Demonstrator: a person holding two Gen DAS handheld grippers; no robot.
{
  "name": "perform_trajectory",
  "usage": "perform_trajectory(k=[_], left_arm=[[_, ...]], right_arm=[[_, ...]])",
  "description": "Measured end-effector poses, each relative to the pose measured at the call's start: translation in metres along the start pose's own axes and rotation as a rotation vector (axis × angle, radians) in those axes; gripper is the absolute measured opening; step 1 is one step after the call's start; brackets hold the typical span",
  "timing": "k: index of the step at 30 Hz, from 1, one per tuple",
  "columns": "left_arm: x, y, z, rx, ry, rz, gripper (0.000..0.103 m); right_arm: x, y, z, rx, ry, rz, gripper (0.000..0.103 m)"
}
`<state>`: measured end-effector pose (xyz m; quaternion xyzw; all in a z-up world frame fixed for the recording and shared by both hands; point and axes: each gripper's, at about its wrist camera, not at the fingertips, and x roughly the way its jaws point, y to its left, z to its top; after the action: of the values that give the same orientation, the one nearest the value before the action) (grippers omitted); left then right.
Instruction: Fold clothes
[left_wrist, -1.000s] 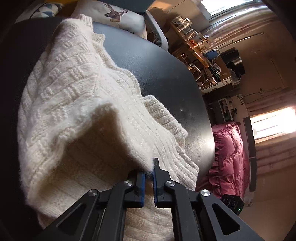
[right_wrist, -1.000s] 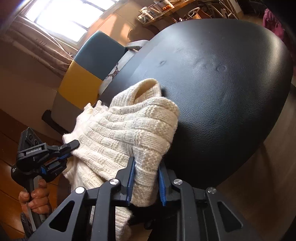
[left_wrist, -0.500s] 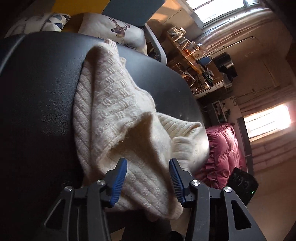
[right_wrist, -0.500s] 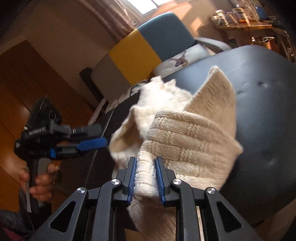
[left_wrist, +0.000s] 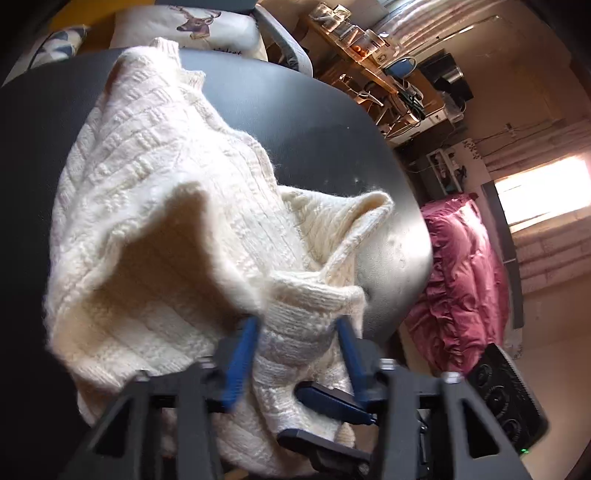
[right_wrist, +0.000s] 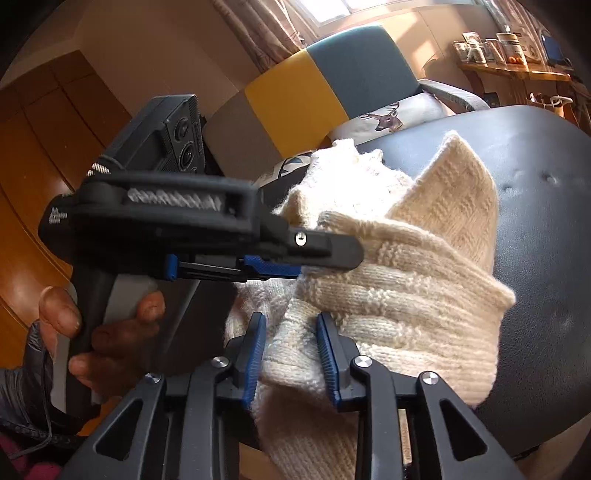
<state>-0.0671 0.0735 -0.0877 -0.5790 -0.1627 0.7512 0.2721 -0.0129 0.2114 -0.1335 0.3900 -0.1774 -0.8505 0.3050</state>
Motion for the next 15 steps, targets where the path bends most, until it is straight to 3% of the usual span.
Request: perform_trajectory(k=[3,5,10,12,14,15], left_arm=[[-0.009,-0.007,-0.003,0.049,-0.047,0.033,0.014],[-0.019,-0.014,-0.005,0.100,-0.092,0.049,0.012],[-0.069,-0.040,-0.035,0.332,-0.277,0.093,0.012],[-0.085,-0.047,-0.052,0.451,-0.336,0.155,0.012],[-0.094,-0.043,-0.067,0.507,-0.357,0.213,0.012],[-0.102,-0.036,-0.072,0.502,-0.360,0.180,0.012]], right_arm=[[-0.007,0.000,0.003,0.032,-0.008,0.036,0.029],[-0.019,-0.006,0.003,0.066,-0.026,0.058,0.028],[-0.056,-0.028,0.003,0.180,-0.089,0.100,0.033],[-0.071,-0.037,0.003,0.225,-0.114,0.116,0.037],[-0.074,-0.050,0.010,0.280,-0.117,0.041,0.045],[-0.075,-0.057,0.013,0.307,-0.118,0.003,0.047]])
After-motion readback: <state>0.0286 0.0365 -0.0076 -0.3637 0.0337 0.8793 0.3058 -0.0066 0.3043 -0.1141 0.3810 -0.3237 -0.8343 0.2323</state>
